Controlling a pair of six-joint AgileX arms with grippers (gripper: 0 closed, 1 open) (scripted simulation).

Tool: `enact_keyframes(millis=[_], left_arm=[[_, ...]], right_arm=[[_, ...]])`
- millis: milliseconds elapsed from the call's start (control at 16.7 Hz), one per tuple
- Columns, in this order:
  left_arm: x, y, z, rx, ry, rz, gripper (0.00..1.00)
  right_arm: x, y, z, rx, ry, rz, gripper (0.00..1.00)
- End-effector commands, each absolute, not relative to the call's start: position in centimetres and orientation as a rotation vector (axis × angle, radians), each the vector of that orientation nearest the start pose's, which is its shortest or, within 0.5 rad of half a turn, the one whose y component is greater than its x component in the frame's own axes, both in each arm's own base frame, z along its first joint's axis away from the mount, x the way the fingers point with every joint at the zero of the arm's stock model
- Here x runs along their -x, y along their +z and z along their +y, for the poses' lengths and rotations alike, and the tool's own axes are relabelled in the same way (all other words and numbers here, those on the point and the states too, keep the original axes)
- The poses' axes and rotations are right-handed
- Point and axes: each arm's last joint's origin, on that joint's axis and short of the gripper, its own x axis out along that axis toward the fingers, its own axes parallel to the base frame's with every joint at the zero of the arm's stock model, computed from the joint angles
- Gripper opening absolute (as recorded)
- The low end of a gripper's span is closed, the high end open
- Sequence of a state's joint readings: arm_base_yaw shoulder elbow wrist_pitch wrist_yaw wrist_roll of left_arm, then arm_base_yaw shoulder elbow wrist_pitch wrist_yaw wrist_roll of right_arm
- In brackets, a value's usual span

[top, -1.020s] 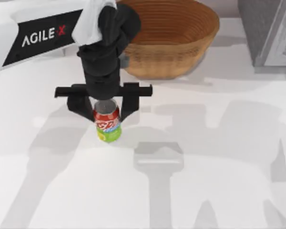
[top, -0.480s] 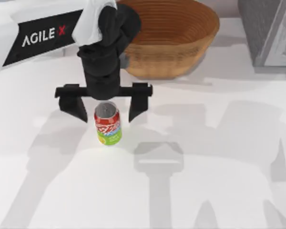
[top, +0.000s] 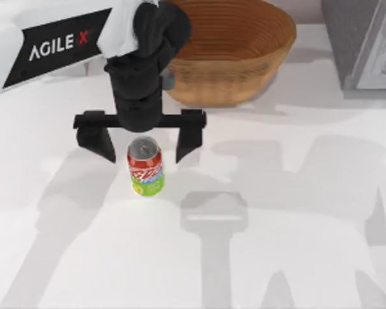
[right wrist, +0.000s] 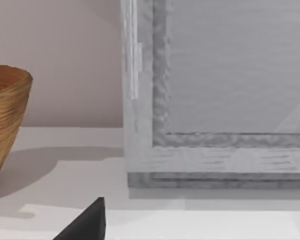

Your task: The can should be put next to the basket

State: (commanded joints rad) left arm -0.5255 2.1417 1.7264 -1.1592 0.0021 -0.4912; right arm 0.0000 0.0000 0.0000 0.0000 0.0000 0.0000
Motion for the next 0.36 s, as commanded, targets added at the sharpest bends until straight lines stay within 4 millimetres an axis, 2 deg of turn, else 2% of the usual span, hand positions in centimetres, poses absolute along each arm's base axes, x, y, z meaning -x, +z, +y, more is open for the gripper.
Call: enact_keyframes(millis=[360], left_arm=[[-36.3, 21.2, -20.3, -0.014, -0.014, 1.569, 1.0]], right_arm=[[-10.6, 16.0, -0.1, 0.0, 0.0, 0.0, 1.0]])
